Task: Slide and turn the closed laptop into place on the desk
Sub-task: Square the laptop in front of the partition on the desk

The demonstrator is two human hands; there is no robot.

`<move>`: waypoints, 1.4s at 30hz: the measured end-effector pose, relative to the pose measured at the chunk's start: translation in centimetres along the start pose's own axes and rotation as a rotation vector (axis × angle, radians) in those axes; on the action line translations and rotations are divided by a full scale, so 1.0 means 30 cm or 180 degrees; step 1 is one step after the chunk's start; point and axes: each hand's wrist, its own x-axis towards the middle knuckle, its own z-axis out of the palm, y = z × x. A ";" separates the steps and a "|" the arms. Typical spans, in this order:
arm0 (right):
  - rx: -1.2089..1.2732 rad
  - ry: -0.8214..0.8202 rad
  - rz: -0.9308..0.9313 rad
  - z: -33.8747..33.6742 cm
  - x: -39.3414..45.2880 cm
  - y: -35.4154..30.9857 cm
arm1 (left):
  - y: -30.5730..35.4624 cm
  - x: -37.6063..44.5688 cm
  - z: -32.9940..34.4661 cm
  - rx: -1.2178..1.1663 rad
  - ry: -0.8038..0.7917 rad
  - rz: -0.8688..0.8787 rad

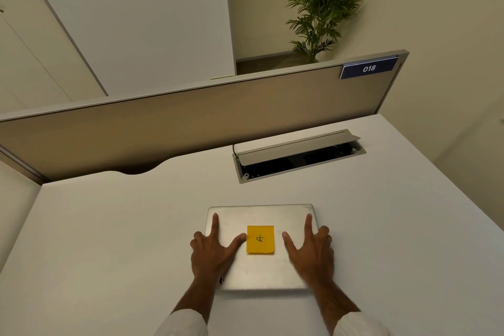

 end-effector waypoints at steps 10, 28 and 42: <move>0.0072 0.0086 -0.0142 0.001 0.019 -0.022 | -0.006 -0.026 -0.048 -0.0347 0.0036 0.0071; 0.0080 -0.0161 -0.0681 0.009 -0.026 -0.072 | -0.120 -0.164 -0.030 -0.0433 0.0308 -0.0378; -0.0002 -0.0249 -0.0950 0.049 -0.059 -0.066 | -0.203 -0.187 0.026 -0.0186 0.0532 -0.0449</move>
